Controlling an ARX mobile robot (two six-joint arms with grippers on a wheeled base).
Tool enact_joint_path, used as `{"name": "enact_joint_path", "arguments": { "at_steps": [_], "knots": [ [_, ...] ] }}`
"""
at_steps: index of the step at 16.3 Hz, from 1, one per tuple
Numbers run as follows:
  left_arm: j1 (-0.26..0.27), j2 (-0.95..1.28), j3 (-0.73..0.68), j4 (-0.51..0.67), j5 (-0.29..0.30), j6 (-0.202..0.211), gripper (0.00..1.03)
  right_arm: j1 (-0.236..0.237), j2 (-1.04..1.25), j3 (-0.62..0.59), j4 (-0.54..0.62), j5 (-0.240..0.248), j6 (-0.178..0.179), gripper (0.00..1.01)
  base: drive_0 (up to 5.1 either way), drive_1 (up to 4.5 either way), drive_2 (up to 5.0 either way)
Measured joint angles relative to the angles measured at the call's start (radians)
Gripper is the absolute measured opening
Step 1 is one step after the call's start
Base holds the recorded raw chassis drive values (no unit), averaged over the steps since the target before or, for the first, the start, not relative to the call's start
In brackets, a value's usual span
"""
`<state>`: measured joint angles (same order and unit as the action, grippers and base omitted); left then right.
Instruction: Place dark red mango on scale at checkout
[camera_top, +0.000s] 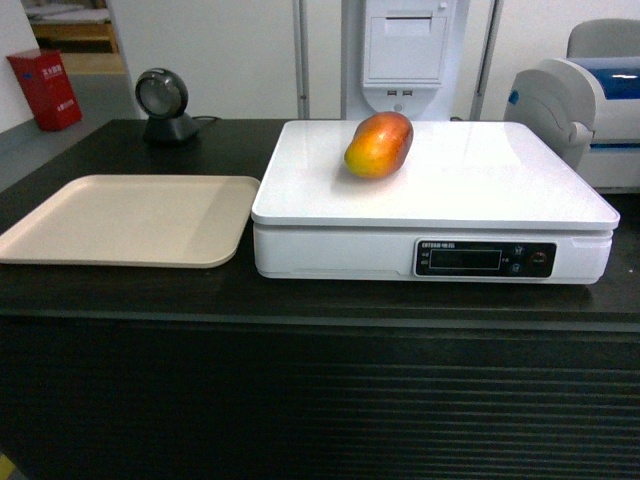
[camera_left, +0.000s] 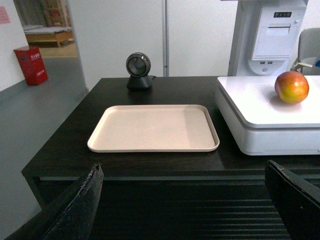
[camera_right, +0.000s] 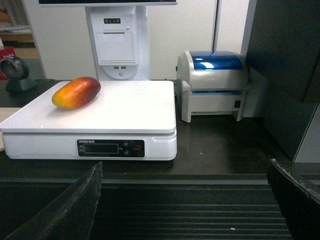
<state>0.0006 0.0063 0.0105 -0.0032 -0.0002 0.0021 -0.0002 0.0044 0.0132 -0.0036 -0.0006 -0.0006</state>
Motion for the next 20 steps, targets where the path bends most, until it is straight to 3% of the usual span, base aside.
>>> {"name": "enact_joint_path", "arguments": {
  "at_steps": [20],
  "knots": [
    [0.000,0.000,0.000,0.000,-0.001,0.000,0.98,0.000,0.000,0.000,0.000,0.000,0.000,0.98,0.0,0.00,0.0]
  ]
}}
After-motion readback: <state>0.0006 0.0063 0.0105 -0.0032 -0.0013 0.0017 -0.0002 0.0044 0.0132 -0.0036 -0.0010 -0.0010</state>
